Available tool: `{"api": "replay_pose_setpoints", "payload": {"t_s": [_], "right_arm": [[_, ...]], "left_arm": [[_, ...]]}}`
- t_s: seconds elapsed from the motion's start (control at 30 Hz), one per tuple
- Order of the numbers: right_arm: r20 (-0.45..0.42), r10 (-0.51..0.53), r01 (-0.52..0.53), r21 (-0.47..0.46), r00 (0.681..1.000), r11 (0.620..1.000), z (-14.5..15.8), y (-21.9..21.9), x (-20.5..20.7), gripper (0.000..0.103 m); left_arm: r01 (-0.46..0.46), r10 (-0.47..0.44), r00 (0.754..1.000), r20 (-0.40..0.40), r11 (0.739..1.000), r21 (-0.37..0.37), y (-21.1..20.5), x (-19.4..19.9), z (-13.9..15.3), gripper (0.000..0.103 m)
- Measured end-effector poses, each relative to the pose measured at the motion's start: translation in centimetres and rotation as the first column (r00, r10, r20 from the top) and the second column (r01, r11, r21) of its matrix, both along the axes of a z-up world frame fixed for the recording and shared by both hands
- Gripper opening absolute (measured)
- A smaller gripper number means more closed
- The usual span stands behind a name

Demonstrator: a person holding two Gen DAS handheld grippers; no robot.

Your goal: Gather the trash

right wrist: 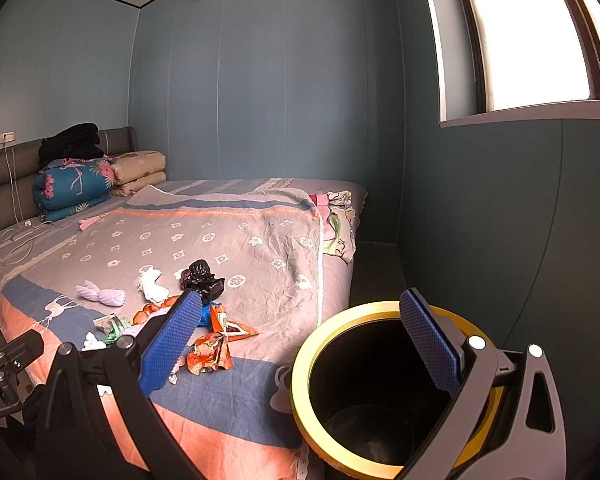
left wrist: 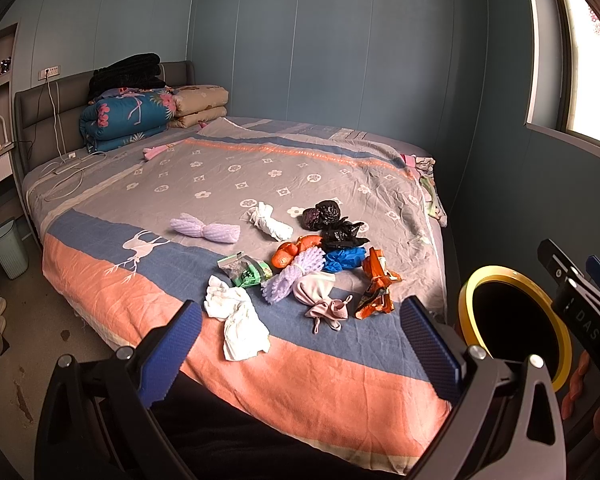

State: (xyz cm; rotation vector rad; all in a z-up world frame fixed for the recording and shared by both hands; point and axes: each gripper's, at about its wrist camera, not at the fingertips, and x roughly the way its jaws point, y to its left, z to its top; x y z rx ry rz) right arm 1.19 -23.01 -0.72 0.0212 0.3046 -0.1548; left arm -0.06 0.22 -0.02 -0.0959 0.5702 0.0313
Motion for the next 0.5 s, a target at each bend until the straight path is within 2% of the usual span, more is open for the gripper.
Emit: {"api": "replay_pose_setpoints", "payload": {"t_s": [0.5], "right_arm": [[-0.005,-0.002,0.002,0.006,1.0,1.0,-0.18,-0.23,-0.04,0.095]], "left_arm": [[0.0,0.0,1.0,-0.001,1.0,-0.001,0.18,0.03,-0.42,0.096]]}}
